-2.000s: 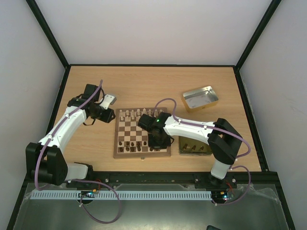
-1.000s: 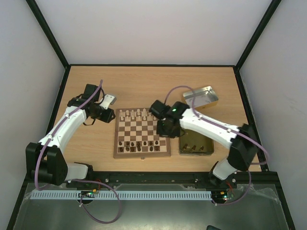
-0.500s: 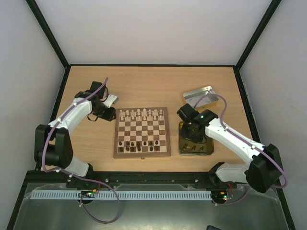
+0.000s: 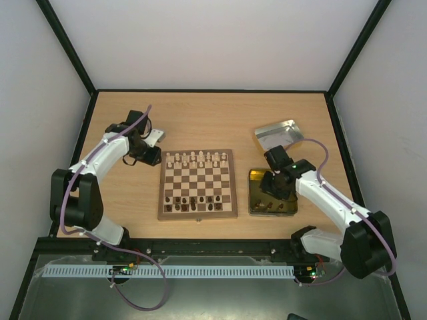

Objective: Set up the chess pieces on the board
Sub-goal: Pick up the chess piece from the storage box.

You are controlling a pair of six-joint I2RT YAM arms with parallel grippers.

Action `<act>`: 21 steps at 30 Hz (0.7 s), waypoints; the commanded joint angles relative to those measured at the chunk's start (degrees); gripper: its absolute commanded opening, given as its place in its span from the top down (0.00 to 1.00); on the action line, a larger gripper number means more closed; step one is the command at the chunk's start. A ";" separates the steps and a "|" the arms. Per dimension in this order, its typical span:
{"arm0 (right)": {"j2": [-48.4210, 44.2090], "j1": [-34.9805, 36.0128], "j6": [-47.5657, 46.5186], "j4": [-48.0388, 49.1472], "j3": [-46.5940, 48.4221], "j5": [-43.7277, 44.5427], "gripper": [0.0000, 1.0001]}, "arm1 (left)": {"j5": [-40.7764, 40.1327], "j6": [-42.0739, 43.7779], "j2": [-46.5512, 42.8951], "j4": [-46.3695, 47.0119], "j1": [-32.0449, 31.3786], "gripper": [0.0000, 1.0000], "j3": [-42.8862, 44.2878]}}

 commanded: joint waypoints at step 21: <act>3.99 -1.89 -11.64 -1.28 0.50 -11.34 0.65 | 2.21 1.56 -0.19 -2.30 -0.20 0.66 2.11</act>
